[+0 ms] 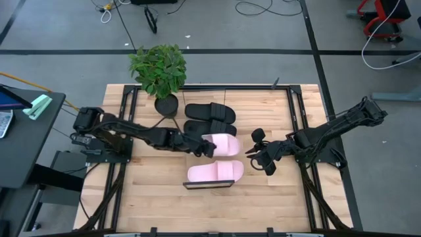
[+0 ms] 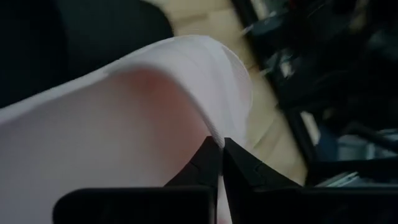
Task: Pick and place slides into the shelf
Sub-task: Put the pink slipper on the shelf
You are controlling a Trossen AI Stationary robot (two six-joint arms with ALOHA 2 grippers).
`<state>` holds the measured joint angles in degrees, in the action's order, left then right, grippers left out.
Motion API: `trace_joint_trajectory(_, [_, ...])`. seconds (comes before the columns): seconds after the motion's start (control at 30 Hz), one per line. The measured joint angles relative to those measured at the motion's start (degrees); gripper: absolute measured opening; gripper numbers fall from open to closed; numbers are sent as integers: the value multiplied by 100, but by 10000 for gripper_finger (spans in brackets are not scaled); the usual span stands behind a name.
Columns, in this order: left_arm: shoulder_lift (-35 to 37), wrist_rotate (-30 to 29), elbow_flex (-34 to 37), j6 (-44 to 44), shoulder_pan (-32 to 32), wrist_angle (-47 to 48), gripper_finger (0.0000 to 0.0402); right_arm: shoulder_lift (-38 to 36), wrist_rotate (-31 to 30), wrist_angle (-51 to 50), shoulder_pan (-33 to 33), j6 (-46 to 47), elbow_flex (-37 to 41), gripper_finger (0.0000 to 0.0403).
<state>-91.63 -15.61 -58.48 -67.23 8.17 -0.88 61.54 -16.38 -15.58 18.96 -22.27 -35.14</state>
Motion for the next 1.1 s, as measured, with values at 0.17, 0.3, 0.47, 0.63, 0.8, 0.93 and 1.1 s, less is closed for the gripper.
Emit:
trace_joint_trajectory(0.17, [73,-140,-2,-139,138,829,9,0,0,16,0,-21,0,80])
trace_joint_trajectory(0.3, [140,-274,-5,-172,187,1200,7,0,2,16,0,1,0,80])
trace_joint_trajectory(0.47, [197,-340,-7,-435,272,1390,15,0,0,18,0,18,0,80])
trace_joint_trajectory(0.63, [261,-370,-7,-570,398,1498,7,0,0,20,0,20,0,80])
trace_joint_trajectory(0.8, [426,-392,-4,-713,395,1765,15,2,2,31,0,20,0,80])
trace_joint_trajectory(0.93, [441,-411,-3,-709,393,1667,7,2,0,46,0,16,0,80])
trace_joint_trajectory(1.1, [441,-413,-4,-711,389,1683,13,2,0,88,0,20,0,80])
